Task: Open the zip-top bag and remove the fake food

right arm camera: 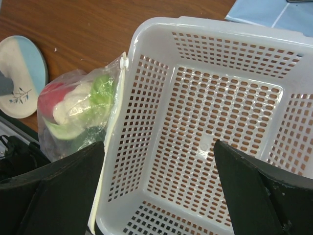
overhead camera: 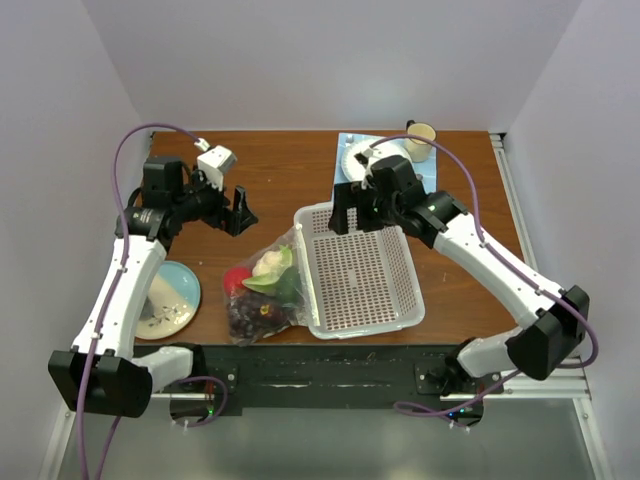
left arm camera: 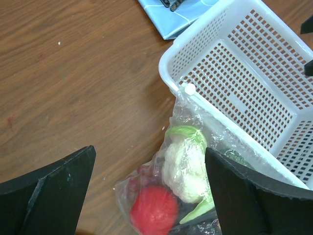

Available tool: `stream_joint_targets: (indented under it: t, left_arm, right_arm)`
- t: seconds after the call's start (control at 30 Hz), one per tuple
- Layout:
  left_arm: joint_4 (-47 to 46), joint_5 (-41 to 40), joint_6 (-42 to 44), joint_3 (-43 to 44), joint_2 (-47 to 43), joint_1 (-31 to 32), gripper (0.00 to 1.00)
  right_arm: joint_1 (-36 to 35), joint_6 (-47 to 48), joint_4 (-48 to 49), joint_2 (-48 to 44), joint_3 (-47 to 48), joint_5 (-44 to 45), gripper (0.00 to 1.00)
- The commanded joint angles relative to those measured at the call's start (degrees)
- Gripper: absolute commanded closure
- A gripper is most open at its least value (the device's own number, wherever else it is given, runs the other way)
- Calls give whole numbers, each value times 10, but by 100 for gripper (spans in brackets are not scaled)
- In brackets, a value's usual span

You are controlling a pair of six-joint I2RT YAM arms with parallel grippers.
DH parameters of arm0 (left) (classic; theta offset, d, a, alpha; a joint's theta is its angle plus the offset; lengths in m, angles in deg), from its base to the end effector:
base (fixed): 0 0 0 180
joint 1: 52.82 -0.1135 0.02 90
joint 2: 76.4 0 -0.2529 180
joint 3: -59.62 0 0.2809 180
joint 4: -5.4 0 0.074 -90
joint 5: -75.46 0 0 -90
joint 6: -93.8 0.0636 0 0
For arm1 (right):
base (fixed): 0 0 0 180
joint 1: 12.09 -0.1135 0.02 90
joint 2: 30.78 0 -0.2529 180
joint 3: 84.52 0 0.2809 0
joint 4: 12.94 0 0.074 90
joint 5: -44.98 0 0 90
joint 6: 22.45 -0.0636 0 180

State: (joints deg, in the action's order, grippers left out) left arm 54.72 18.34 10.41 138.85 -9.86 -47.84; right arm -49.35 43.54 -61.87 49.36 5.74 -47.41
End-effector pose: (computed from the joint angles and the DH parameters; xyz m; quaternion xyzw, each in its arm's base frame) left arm 0.2915 -0.0601 0.3312 0.2130 0.8397 -0.2467 0.4343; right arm 0.2852 0.2203 0.3258 -0.1130 0.8946 0.2363 0.3620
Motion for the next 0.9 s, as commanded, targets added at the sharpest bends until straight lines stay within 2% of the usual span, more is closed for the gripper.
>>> stream_joint_targets:
  t: [0.0, 0.07, 0.17, 0.2, 0.23, 0.3, 0.33, 0.4, 0.6, 0.67, 0.87]
  left_arm:
    - [-24, -25, -5, 3, -11, 2, 0]
    - [-24, -26, -4, 5, -8, 2, 0]
    - [-25, -33, 2, 2, -5, 2, 0]
    - [-26, -39, 3, 0, -4, 2, 0]
    - [-30, -41, 4, -2, -4, 2, 0]
    - [-41, -43, 7, -11, -3, 2, 0]
    - [-44, -42, 8, -12, -1, 2, 0]
    - [-51, -36, 11, -17, 5, 2, 0]
    - [-76, -32, 11, -21, 21, 2, 0]
    - [-80, -30, 13, -23, 24, 2, 0]
    - [-82, -28, 23, -26, 26, 2, 0]
  right_arm:
    - [-7, -3, 15, 43, 42, -45, 1]
    - [-13, -9, 34, 60, 47, -56, 1]
    - [-33, -26, 115, 61, 4, -85, 1]
    - [-40, -31, 131, 59, -7, -89, 5]
    - [-53, -35, 144, 59, -21, -89, 17]
    - [-65, -38, 177, 61, -37, -87, 31]
    - [-73, -44, 187, 65, -50, -86, 42]
    - [-81, -47, 209, 72, -58, -84, 48]
    - [-103, -54, 210, 124, -59, -68, 45]
    - [-106, -50, 204, 135, -56, -59, 41]
    - [-109, -41, 208, 149, -66, -34, 40]
